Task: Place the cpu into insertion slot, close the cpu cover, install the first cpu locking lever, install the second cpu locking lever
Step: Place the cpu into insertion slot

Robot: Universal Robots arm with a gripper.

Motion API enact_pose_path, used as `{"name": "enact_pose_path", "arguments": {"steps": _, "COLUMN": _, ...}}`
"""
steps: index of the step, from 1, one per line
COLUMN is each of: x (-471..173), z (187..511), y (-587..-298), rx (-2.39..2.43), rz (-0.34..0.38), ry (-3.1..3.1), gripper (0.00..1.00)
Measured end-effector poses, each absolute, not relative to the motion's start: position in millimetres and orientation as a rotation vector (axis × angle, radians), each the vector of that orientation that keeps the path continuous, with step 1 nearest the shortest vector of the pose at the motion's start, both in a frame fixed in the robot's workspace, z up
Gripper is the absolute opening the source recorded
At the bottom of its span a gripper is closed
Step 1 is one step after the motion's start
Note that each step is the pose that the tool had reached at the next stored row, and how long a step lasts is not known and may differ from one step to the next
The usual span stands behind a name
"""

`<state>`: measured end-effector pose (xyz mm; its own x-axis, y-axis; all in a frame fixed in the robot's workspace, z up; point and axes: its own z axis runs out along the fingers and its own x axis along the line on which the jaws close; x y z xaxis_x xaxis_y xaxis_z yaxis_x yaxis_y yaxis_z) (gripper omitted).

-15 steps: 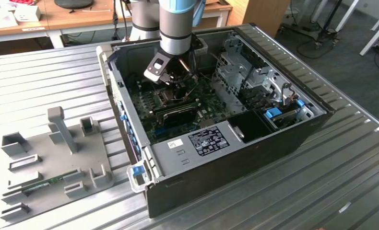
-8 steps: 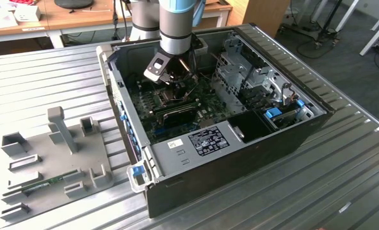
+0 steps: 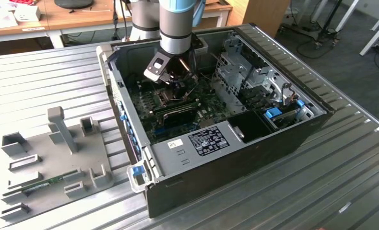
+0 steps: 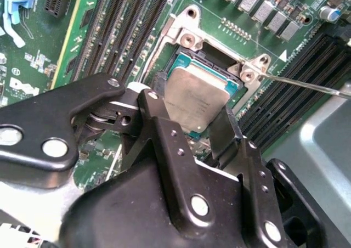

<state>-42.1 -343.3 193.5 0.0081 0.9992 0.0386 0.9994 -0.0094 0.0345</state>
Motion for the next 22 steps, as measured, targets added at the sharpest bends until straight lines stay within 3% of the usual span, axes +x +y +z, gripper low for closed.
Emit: {"name": "enact_pose_path", "arguments": {"steps": 22, "x": -41.0, "z": 193.5, "y": -343.4, "rx": -2.224, "rz": -0.081, "ry": -2.214, "gripper": 0.55}}
